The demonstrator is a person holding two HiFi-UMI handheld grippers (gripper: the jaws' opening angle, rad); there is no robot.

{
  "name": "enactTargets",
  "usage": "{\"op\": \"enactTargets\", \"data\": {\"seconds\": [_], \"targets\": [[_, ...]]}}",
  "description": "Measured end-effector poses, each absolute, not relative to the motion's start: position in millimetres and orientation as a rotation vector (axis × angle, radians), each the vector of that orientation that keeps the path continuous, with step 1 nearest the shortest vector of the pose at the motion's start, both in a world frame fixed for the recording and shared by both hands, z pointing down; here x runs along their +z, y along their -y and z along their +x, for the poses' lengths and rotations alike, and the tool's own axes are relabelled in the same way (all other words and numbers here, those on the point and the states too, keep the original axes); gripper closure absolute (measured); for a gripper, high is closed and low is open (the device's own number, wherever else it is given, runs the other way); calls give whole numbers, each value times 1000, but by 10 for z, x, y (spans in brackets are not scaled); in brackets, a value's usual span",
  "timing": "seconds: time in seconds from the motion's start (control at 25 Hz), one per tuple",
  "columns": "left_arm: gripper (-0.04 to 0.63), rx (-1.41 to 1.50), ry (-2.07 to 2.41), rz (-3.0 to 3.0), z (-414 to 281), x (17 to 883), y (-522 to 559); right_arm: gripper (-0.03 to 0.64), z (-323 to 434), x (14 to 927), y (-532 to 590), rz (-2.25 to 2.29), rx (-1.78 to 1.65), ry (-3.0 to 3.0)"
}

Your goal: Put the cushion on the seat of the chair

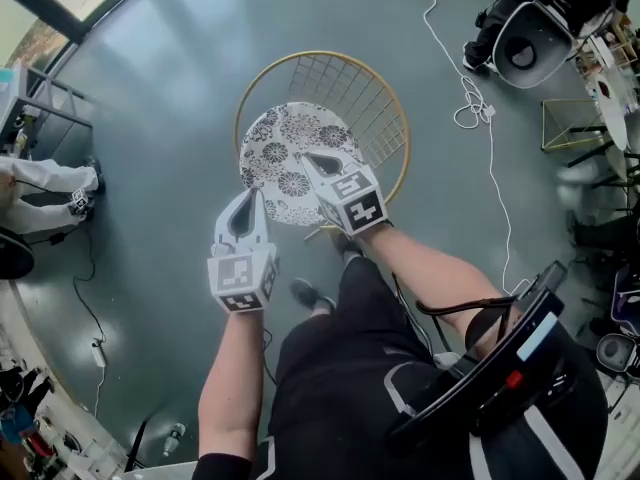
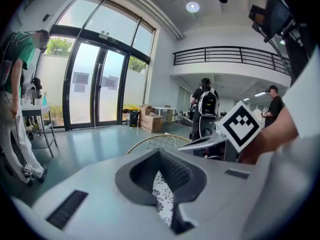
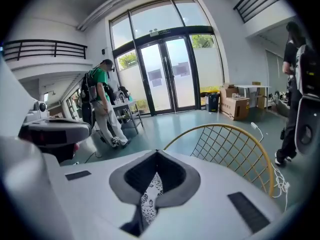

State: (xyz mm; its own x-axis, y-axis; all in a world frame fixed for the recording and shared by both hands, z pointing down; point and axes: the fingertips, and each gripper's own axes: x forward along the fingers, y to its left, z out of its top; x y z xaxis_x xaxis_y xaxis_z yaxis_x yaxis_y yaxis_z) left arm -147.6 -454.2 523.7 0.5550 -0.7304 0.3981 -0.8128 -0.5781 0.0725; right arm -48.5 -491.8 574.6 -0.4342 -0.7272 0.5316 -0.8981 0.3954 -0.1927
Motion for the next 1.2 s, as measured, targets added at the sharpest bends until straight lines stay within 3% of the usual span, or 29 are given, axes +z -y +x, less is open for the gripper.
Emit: {"op": "enactTargets", "data": {"seconds": [0.48,1.2], "targets": [[586,254,1215,2633,-1860,4538,3830,606,-975,4828,4121,1437,545,2388],[586,171,1417,2631,-1852,3815,3370,607,-871,3741,3481,1383,365,2569]]}}
